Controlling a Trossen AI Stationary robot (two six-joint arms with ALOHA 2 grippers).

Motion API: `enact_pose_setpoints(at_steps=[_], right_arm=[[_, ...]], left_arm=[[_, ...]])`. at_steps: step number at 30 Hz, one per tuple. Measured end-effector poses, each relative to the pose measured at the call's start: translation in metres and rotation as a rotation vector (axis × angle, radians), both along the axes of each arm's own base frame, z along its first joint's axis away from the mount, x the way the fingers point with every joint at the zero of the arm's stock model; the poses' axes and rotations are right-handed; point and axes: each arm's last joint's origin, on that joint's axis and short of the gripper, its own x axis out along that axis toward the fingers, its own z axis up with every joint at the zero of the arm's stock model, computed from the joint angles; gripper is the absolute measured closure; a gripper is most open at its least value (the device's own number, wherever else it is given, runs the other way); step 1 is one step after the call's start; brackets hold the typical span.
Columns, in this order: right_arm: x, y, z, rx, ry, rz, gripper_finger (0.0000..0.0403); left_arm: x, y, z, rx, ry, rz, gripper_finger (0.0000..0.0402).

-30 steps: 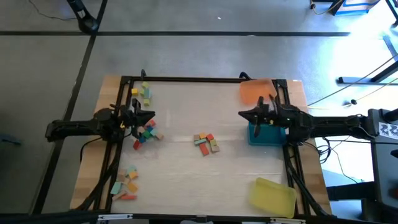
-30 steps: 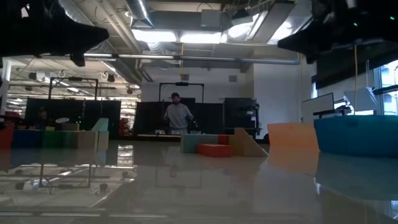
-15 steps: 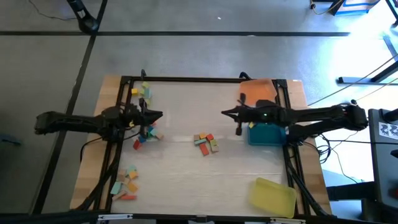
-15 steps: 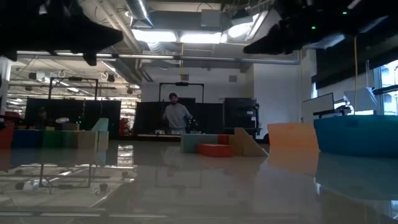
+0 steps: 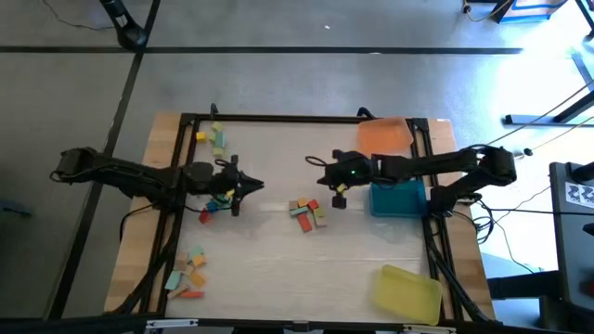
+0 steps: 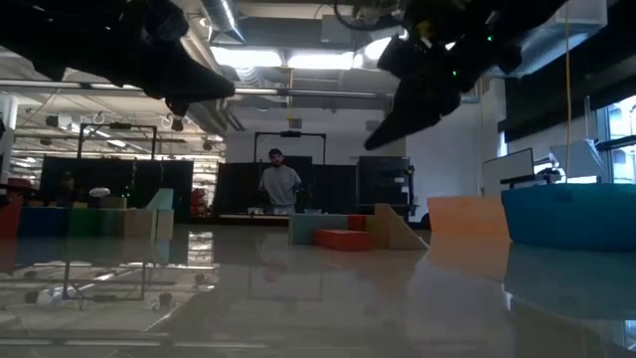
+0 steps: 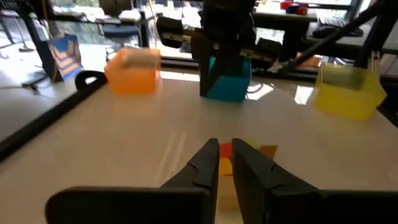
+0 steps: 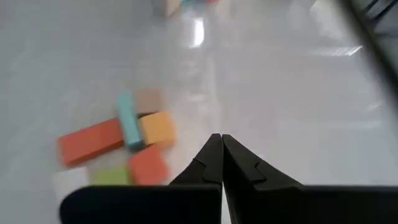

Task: Sort blocks by size
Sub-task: Put the orange cube block into the orange bin

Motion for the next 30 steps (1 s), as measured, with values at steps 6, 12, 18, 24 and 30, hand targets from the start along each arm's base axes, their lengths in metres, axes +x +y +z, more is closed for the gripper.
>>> enact_pose_setpoints(at_steps=[6,12,18,24,30], right_arm=[[0.006,0.012,-0.018,0.106,0.077,0.090,0.0303],[0.015,0.032,-0.032,0.086,0.097,0.056,0.0175],[0.019,0.039,-0.040,0.109,0.075,-0.240,0.0097],[0.019,0.048,-0.039,0.246,0.043,-0.361,0.0089],[0.020,0.051,-0.040,0.307,0.022,-0.441,0.0101]], left_arm=[[0.009,-0.003,-0.007,-0.045,0.048,-0.004,0.0370],[0.010,-0.003,-0.007,-0.122,0.033,0.015,0.0370],[0.011,-0.003,-0.005,-0.129,0.003,0.015,0.0370],[0.011,-0.002,-0.003,-0.126,-0.008,0.017,0.0370],[0.011,-0.002,-0.004,-0.126,-0.007,0.025,0.0370]])
